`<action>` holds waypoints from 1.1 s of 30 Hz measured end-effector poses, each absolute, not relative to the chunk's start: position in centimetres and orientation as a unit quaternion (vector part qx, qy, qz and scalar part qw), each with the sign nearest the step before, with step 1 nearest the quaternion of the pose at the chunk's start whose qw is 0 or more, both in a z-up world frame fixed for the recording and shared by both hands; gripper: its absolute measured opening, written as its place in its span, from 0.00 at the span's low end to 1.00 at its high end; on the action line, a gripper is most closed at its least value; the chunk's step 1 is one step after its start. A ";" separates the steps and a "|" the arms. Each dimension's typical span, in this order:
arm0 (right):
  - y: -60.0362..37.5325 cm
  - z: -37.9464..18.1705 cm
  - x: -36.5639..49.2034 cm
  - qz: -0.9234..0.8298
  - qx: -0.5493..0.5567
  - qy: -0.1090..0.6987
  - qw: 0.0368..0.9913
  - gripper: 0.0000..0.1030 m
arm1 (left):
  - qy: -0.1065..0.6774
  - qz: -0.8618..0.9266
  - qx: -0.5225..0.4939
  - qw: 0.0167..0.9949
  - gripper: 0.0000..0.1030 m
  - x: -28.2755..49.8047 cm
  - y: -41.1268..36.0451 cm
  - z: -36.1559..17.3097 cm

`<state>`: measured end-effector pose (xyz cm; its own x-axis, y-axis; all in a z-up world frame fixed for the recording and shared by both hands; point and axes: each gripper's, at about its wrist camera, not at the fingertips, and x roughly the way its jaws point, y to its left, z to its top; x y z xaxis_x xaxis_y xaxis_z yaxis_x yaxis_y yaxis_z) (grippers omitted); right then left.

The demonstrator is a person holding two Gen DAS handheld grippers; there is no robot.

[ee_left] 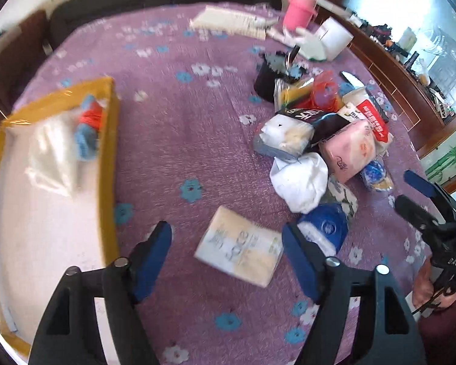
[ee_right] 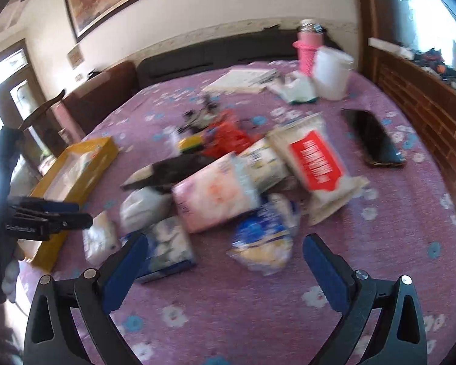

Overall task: Organize soft objects
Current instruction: 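Grasp the white 'face' tissue pack with the left tool, then carry the 'face' tissue pack toward the tray with the left tool while the right tool grasps a white cloth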

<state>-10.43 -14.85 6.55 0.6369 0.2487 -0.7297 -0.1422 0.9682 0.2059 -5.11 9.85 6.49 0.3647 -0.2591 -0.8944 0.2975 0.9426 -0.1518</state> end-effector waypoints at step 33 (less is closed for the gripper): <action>-4.3 4.4 -3.8 0.152 0.013 0.459 0.875 0.96 | 0.468 -0.155 -0.105 0.863 0.55 -11.5 11.9 6.0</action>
<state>-3.79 -4.28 4.45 0.5322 0.2786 -0.7995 -0.2541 0.9533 0.1631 -11.48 11.90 6.02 0.5130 -0.3664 -0.7762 0.1689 0.9297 -0.3272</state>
